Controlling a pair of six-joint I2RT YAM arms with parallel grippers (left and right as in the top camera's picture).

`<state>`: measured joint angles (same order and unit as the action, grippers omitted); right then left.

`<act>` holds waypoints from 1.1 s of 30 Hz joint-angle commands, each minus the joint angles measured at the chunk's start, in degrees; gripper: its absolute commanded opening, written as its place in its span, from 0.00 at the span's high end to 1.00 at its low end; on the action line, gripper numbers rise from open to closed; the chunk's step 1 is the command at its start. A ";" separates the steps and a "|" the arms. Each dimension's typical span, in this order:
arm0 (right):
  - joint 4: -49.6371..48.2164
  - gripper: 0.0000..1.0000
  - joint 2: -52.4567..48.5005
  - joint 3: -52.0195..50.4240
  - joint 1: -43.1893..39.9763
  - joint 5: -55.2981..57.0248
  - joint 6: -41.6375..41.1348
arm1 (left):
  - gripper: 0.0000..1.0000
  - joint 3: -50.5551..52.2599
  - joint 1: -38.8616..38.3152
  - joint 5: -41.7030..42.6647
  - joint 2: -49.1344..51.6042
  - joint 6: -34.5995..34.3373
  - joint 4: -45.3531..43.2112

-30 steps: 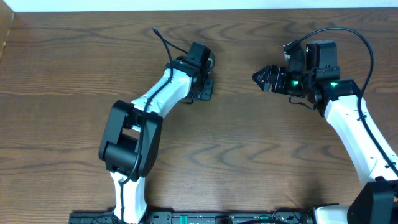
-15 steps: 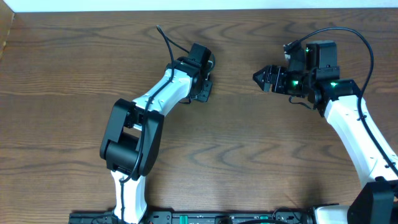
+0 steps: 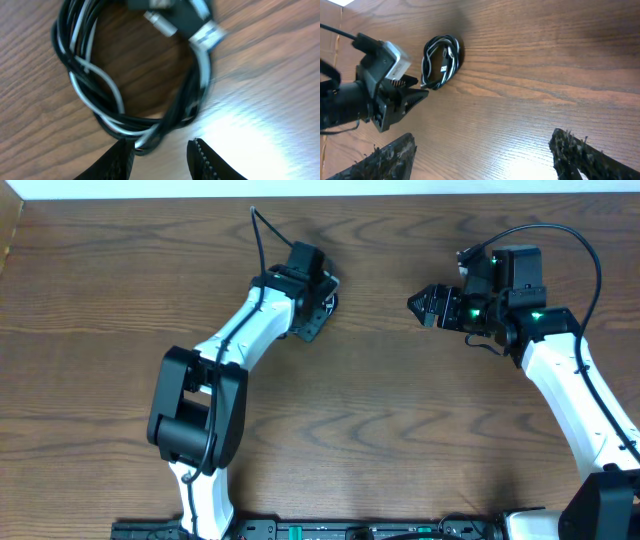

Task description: Untangle cables

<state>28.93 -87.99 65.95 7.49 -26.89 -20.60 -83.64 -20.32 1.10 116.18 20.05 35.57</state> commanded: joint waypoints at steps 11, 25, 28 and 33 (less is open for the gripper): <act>0.44 0.17 -0.15 1.11 0.44 1.07 0.72 | 0.64 1.14 3.58 7.28 2.69 14.03 -1.49; 0.39 0.17 -0.15 1.11 0.46 1.05 0.70 | 0.72 1.73 3.43 7.56 3.85 13.97 -2.40; 0.42 0.17 -0.15 1.11 0.46 1.05 0.70 | 0.72 2.03 3.13 9.79 3.85 13.99 -2.21; 0.68 0.17 -0.15 1.11 0.48 1.05 0.72 | 0.72 3.89 3.10 11.96 3.89 14.01 -3.13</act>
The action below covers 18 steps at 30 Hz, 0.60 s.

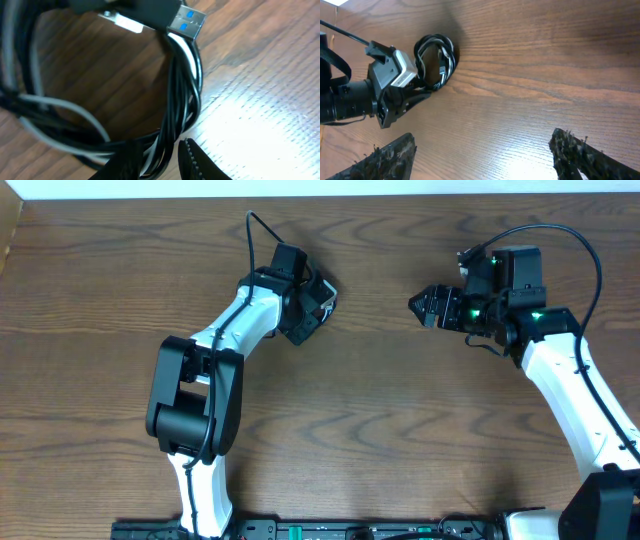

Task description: Untangle cables

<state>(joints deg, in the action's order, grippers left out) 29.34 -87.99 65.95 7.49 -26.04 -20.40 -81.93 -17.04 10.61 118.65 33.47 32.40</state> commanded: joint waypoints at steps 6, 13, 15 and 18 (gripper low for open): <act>0.39 0.17 -0.15 1.11 0.48 0.15 0.52 | 0.69 3.80 -0.17 2.47 1.46 0.57 -0.85; 0.46 0.17 -0.15 1.11 0.48 0.15 0.50 | 0.87 4.61 -0.17 2.43 1.46 0.57 -2.29; 0.44 0.17 -0.15 1.11 0.48 0.15 0.50 | 0.92 4.55 -0.17 2.45 1.46 0.37 -2.32; 0.44 0.17 -0.15 1.11 0.48 0.15 0.50 | 0.92 4.00 -0.17 2.45 0.70 -4.00 -2.25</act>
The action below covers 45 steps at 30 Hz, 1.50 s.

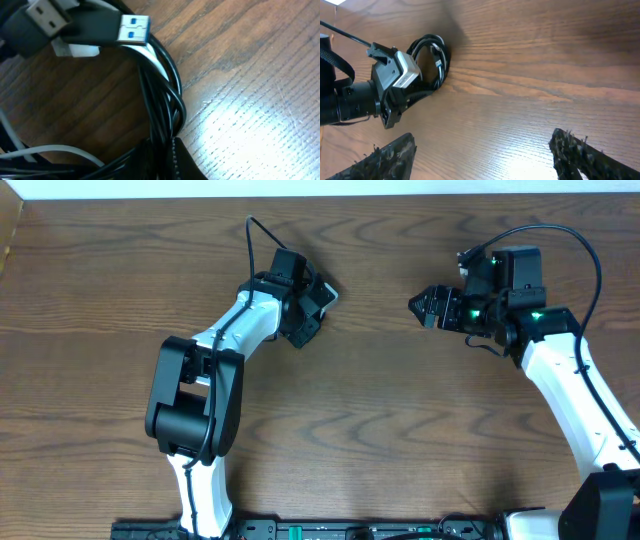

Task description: Untangle cables

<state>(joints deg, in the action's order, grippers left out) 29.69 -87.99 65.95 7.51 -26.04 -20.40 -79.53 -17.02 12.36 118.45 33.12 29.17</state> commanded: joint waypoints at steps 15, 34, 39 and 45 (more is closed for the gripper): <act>-2.62 0.17 -0.15 1.11 0.48 -4.26 -0.61 | 0.93 0.37 -0.20 24.79 -18.91 -36.81 0.46; -11.82 0.37 -0.81 1.11 3.41 -13.99 -10.84 | 0.92 0.44 -0.70 33.53 -19.87 -41.03 -0.83; -15.23 0.48 -3.04 1.11 6.27 -13.97 -14.84 | 0.92 0.44 -2.56 33.51 -19.87 -41.40 -1.66; -18.40 0.56 -6.47 1.11 7.45 -14.03 -17.49 | 0.93 0.44 -3.98 33.51 -19.87 -43.74 -2.34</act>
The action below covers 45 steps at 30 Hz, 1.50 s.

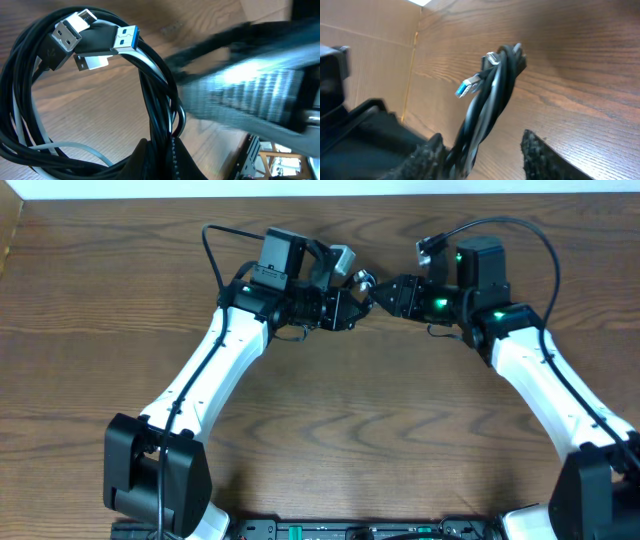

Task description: Untangle cables

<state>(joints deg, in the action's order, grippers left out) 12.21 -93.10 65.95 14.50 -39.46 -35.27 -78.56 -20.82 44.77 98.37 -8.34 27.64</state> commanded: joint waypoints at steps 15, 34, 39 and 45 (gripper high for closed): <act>3.41 0.99 -4.42 1.11 2.14 9.79 -6.49 | 0.93 -0.52 0.02 1.09 0.22 -5.75 -3.34; 18.38 0.99 -4.42 1.11 -0.31 28.44 2.60 | 0.93 -0.55 6.45 -0.66 -0.11 -5.70 -7.61; 15.58 0.99 -4.42 1.11 -0.33 15.04 19.85 | 0.93 -0.50 7.85 -2.36 -0.09 -5.40 -6.64; 14.12 0.99 -4.42 1.11 -2.21 -10.99 39.26 | 0.91 -0.42 7.37 -6.99 0.13 -2.82 -0.90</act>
<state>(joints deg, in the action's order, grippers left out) 26.37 -97.56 67.20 13.74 -31.35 -11.29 -78.13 -13.23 41.74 99.63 -13.04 24.14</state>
